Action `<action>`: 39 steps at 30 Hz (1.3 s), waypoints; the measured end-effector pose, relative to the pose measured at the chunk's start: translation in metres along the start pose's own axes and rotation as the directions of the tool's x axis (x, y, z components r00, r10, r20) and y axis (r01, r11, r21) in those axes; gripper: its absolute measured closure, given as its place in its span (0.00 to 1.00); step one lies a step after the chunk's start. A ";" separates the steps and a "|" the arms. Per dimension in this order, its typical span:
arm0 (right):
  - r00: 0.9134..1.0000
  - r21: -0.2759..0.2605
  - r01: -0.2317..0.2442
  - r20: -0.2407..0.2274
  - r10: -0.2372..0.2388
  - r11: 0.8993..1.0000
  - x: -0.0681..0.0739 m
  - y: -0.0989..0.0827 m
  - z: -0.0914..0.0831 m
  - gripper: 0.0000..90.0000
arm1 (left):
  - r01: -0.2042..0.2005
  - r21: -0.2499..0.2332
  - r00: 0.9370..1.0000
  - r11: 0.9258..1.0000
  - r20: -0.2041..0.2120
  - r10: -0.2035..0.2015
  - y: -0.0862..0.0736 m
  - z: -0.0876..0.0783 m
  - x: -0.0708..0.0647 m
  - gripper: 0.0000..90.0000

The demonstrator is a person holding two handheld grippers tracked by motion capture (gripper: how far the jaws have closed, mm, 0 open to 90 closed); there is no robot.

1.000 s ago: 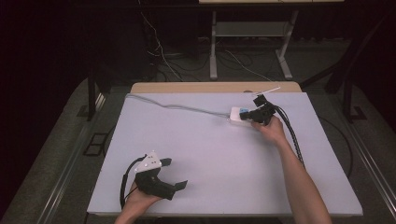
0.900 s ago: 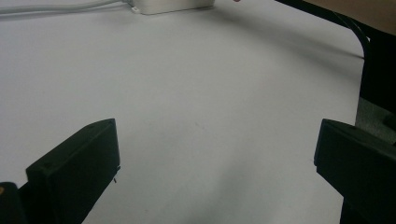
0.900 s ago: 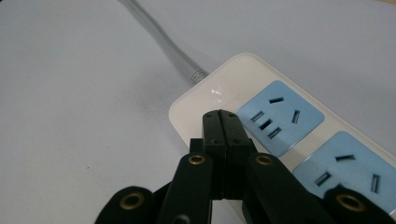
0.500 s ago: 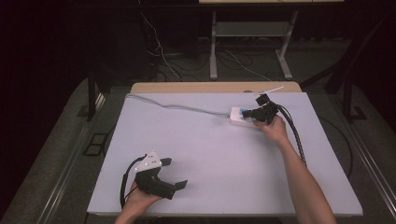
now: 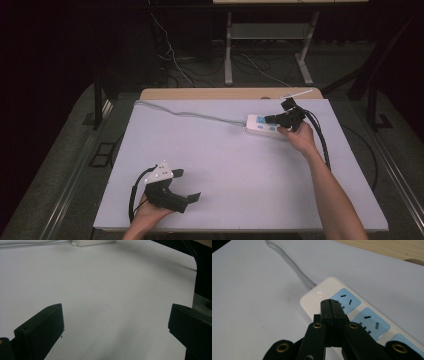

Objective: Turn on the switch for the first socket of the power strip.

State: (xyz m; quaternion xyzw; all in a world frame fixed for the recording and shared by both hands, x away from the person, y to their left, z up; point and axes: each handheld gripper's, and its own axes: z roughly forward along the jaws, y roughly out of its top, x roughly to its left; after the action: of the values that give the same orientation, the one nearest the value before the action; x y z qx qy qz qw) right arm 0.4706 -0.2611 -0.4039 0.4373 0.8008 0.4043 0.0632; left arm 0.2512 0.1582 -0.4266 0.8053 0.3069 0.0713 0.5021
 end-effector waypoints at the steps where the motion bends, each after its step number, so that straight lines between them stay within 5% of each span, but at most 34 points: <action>1: 1.000 0.001 0.000 0.001 0.000 1.000 0.000 0.000 -0.002 1.00 | -0.001 0.001 1.000 1.000 0.000 0.001 0.000 0.000 0.000 0.00; 22: 0.998 0.036 0.050 0.030 -0.051 0.998 0.024 -0.001 -0.041 1.00 | -0.001 -0.006 1.000 1.000 0.003 0.001 0.001 -0.001 -0.001 0.00; 39: 0.995 0.036 0.097 -0.002 -0.097 0.995 0.053 -0.020 -0.067 0.99 | 0.002 -0.006 1.000 1.000 0.004 -0.002 0.001 0.000 -0.001 0.00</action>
State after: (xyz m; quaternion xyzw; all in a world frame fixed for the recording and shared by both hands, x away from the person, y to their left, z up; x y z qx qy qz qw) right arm 0.3950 -0.2663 -0.3601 0.3991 0.8282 0.3864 0.0747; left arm 0.2507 0.1577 -0.4258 0.8036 0.3065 0.0703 0.5052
